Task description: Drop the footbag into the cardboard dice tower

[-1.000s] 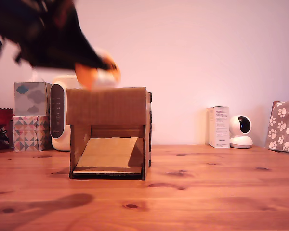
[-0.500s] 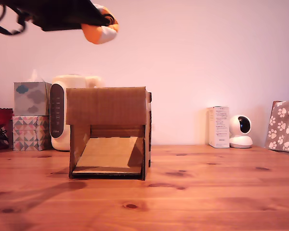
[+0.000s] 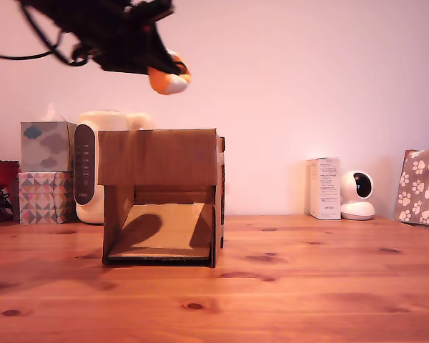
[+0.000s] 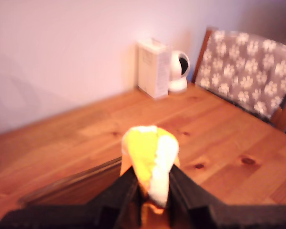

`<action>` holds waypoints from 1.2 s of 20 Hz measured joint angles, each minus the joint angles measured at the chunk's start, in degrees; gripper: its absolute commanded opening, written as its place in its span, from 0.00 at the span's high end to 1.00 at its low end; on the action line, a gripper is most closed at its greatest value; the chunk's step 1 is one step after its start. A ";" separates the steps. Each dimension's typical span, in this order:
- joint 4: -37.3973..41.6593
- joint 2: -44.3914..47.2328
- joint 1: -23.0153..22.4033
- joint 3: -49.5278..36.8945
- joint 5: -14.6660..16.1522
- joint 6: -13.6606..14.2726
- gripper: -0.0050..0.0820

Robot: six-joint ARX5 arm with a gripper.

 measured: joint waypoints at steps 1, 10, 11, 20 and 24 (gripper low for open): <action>-2.16 1.84 0.28 2.16 0.42 0.20 0.86; -9.81 7.74 1.14 8.22 0.90 2.71 0.12; -11.28 7.74 1.14 9.86 0.94 3.72 0.14; -30.53 2.67 0.70 14.95 4.04 5.38 0.97; -26.77 -4.07 0.70 8.61 6.71 6.36 0.97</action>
